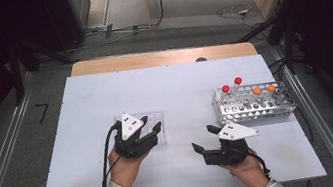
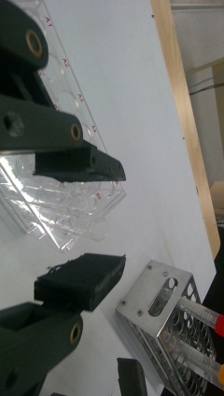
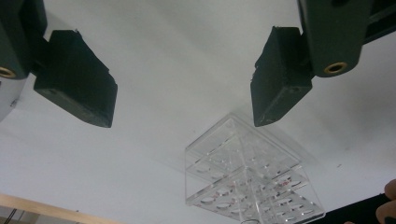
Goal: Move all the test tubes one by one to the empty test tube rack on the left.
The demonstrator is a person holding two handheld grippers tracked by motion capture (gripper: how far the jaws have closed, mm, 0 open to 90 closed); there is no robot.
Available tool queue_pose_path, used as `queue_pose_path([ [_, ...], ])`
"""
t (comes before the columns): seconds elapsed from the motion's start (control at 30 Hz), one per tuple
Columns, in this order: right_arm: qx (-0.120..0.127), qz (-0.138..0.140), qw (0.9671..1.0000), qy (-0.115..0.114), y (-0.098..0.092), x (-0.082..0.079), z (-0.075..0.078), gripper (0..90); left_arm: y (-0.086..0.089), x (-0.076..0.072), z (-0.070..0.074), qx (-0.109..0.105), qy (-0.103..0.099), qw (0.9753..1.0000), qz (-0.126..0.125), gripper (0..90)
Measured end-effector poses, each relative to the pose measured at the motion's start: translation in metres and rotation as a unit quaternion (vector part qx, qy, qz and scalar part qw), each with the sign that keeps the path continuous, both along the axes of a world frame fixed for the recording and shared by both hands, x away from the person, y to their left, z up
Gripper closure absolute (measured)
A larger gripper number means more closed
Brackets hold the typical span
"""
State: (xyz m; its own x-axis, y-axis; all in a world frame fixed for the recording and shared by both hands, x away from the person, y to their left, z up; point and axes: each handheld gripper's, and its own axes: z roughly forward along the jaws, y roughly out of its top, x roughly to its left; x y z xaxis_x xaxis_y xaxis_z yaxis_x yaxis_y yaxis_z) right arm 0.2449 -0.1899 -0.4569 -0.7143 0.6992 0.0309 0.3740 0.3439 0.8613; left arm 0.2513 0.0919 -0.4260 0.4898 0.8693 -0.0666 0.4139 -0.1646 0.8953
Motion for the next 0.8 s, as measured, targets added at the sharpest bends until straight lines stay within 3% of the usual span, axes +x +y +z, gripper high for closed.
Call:
queue_pose_path([
  [0.13, 0.005, -0.013, 0.9999, -0.006, -0.007, 0.002, 0.003, 21.6, 0.001, 0.001, 0.001, -0.011, 0.008, 0.9999, 0.001, 34.6],
  [0.47, 0.025, -0.077, 0.9966, -0.017, -0.047, 0.014, 0.015, 21.8, 0.004, 0.001, 0.003, -0.016, 0.004, 0.9998, 0.011, 23.0],
  [0.63, 0.014, -0.117, 0.9926, -0.029, -0.069, 0.022, 0.017, 21.9, 0.005, 0.002, 0.003, -0.022, 0.007, 0.9997, 0.013, 18.8],
  [0.8, 0.017, -0.164, 0.9857, -0.036, -0.095, 0.029, 0.021, 22.4, 0.007, 0.002, 0.004, -0.029, 0.007, 0.9995, 0.013, 17.8],
])
